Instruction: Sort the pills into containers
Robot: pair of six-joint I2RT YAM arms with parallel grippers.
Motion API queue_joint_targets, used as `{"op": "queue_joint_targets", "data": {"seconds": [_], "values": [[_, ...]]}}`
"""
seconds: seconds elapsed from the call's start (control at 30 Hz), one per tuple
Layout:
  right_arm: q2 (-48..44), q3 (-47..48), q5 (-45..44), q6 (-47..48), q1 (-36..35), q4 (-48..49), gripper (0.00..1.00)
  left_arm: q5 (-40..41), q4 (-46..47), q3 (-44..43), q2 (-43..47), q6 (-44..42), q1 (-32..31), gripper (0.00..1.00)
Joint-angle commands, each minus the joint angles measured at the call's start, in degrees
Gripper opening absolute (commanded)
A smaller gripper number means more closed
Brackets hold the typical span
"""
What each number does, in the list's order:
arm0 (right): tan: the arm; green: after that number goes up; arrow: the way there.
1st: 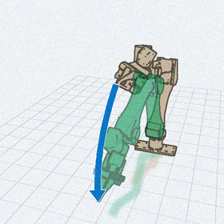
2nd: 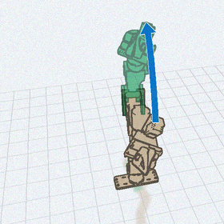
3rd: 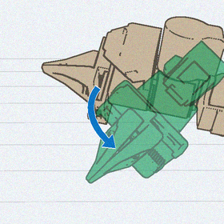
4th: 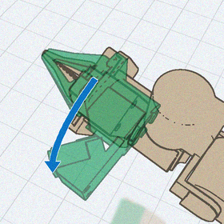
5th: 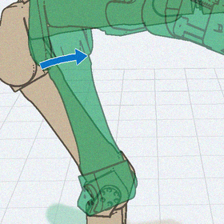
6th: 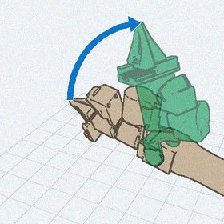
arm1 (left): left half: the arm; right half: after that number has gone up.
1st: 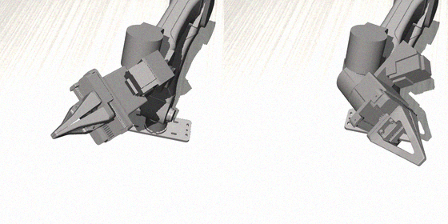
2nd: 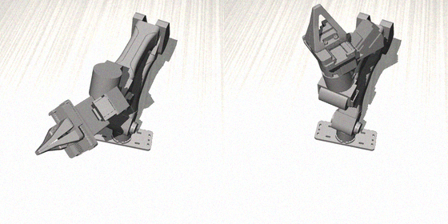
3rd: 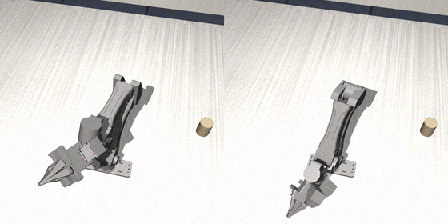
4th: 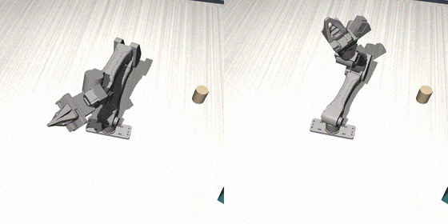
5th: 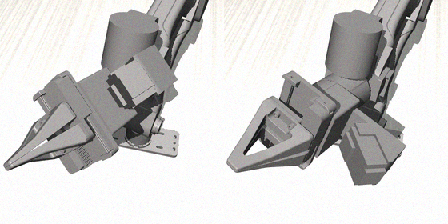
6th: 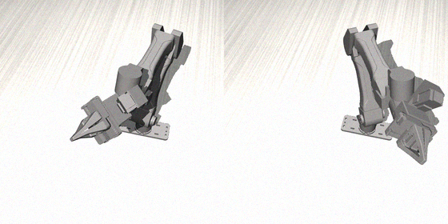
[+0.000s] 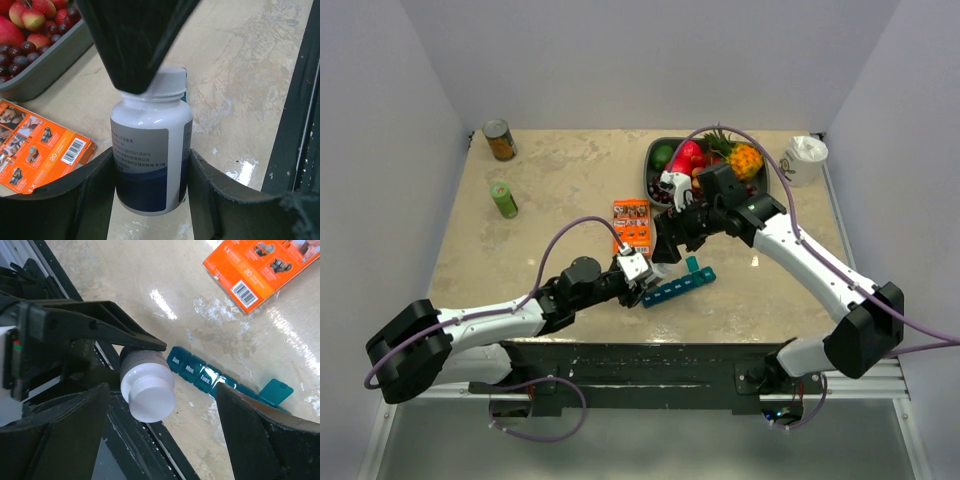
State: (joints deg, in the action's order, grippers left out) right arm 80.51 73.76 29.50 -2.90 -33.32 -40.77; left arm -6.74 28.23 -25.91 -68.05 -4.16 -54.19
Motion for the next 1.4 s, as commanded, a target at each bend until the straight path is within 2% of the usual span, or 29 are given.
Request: {"op": "queue_joint_targets", "data": {"seconds": [0.0,0.13,0.23,0.27,0.37,0.4,0.5,0.6,0.7,0.8,0.87,1.0,1.1,1.37], "values": [[0.9,-1.8,1.1,-2.5,-0.4,1.5,0.88,2.0,5.7,-2.7,0.3,-1.2,-0.4,0.00],[1.8,-1.4,1.9,-2.7,-0.5,1.1,0.82,2.1,6.0,-2.7,0.5,-0.8,-0.4,0.00],[1.9,-0.9,3.4,-2.6,-0.6,1.0,0.65,2.0,6.0,-2.4,0.5,-0.7,-0.4,0.00],[1.9,-0.8,4.4,-2.5,-0.5,1.1,0.55,2.1,6.0,-2.4,0.5,-0.7,-0.4,0.00],[1.8,-0.5,6.4,-1.6,-0.5,0.9,0.36,2.0,6.0,-2.0,0.7,-0.7,-0.4,0.00],[1.8,-0.3,8.1,-1.4,-0.6,0.7,0.25,2.0,6.0,-2.0,1.0,-0.8,-0.4,0.00],[1.8,0.5,12.0,-0.1,-0.6,-0.2,0.12,2.2,6.0,-1.4,2.0,-1.2,-0.4,0.00],[2.0,1.9,15.7,4.6,-0.7,-2.0,0.09,0.2,6.0,-0.5,3.4,-1.9,-0.4,0.00],[2.5,4.2,19.1,15.3,-3.0,-8.8,0.05,-5.5,5.7,0.4,5.1,-3.0,-0.3,0.00],[3.2,7.0,21.5,35.9,-6.7,-16.6,0.04,-12.2,4.8,1.0,6.3,-3.0,-0.3,0.00],[3.2,8.3,21.3,44.4,-9.8,-20.3,0.04,-15.2,3.6,0.8,6.6,-2.6,-0.1,0.00],[0.7,8.9,17.2,61.3,-11.6,-22.2,0.05,-23.1,3.6,0.9,6.8,-0.2,0.6,0.00],[-1.3,8.2,13.4,67.6,-11.7,-20.5,0.05,-27.4,4.8,1.0,6.8,2.0,1.5,0.00],[-1.2,11.7,13.2,71.7,-11.6,-22.6,0.06,-38.5,8.5,0.4,4.8,7.1,5.0,0.00]]}}
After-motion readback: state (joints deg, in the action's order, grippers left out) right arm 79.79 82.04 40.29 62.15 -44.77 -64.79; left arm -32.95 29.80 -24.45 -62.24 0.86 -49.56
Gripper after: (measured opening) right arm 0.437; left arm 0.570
